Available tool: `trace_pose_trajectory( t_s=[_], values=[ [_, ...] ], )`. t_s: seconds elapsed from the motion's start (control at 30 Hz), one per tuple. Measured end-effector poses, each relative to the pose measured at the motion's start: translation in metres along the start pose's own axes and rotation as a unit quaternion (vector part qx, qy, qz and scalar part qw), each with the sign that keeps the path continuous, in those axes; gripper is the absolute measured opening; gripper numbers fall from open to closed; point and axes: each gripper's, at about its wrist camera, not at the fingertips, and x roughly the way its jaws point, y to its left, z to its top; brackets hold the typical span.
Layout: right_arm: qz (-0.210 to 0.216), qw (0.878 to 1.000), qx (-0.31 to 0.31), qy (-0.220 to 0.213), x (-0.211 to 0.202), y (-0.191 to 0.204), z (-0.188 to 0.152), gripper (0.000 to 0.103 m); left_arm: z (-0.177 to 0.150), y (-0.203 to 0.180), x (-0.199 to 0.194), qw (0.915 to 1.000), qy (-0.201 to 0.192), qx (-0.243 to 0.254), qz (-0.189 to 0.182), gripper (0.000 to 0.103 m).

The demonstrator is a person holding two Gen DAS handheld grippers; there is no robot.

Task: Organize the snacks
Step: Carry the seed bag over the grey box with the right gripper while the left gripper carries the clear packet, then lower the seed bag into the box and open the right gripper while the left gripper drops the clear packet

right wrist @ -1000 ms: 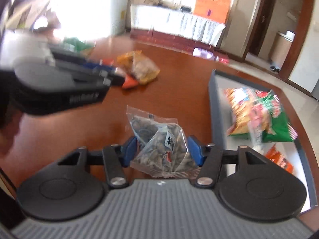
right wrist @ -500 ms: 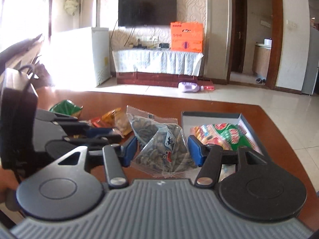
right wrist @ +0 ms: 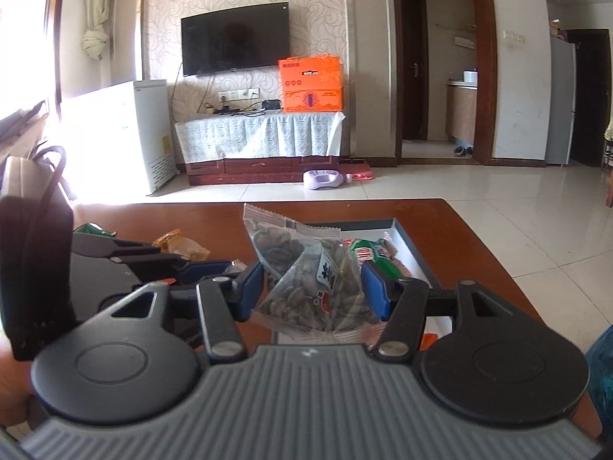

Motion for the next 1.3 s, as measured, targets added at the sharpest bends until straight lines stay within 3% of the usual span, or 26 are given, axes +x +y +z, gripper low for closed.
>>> trace_pose_trajectory(
  t_s=[0.57,0.97,1.3],
  values=[
    [-0.044,0.998,0.042,-0.023,-0.004,-0.034,-0.003,0.059,0.015,-0.048,0.038,0.9983,0.003,-0.004,-0.058,0.018],
    [-0.061,0.996,0.068,-0.008,0.008,-0.055,-0.011,0.059,0.022,-0.077,0.077,0.9948,0.004,0.013,-0.100,0.018],
    [-0.060,0.995,0.080,0.003,0.010,-0.059,-0.014,0.059,0.023,-0.085,0.085,0.9928,0.004,0.008,-0.119,0.018]
  ],
)
